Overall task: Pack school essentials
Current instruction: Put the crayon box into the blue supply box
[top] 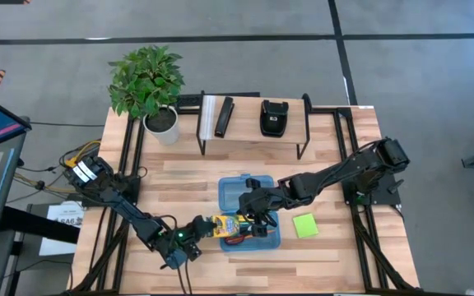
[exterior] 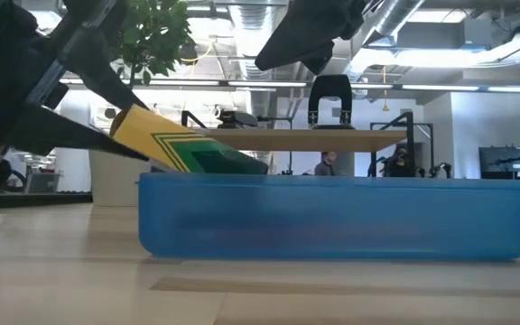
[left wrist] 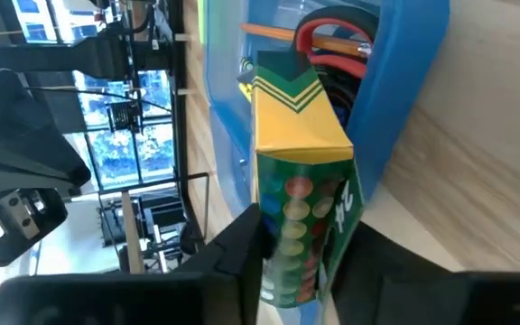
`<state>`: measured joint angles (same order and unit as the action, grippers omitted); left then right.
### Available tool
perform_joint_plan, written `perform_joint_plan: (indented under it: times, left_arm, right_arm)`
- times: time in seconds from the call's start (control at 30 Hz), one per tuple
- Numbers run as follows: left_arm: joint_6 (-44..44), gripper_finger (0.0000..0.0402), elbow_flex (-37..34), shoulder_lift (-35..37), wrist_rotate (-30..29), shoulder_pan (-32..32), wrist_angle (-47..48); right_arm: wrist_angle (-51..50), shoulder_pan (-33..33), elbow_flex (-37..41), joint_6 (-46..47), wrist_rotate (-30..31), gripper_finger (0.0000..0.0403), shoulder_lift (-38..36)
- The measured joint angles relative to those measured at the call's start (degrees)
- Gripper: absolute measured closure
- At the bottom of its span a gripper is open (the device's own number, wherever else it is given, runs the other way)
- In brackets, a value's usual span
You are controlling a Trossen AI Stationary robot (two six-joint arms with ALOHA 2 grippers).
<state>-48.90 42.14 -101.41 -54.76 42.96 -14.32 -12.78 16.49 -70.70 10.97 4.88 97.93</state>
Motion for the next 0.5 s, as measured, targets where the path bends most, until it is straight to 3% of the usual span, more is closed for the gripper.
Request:
perform_joint_plan:
  times: [0.3, 0.5]
  left_arm:
    - [-0.8, 0.0350, 3.6, 0.1, -3.0, 0.1, -0.2]
    - [1.9, 0.0351, 4.6, 0.1, 3.1, -1.7, -0.6]
  right_arm:
    - [-0.4, 0.3, 0.0, 0.0, 0.0, 0.0390, -0.1]
    - [-3.2, 1.5, 0.0, 0.6, 2.1, 0.0390, -3.0]
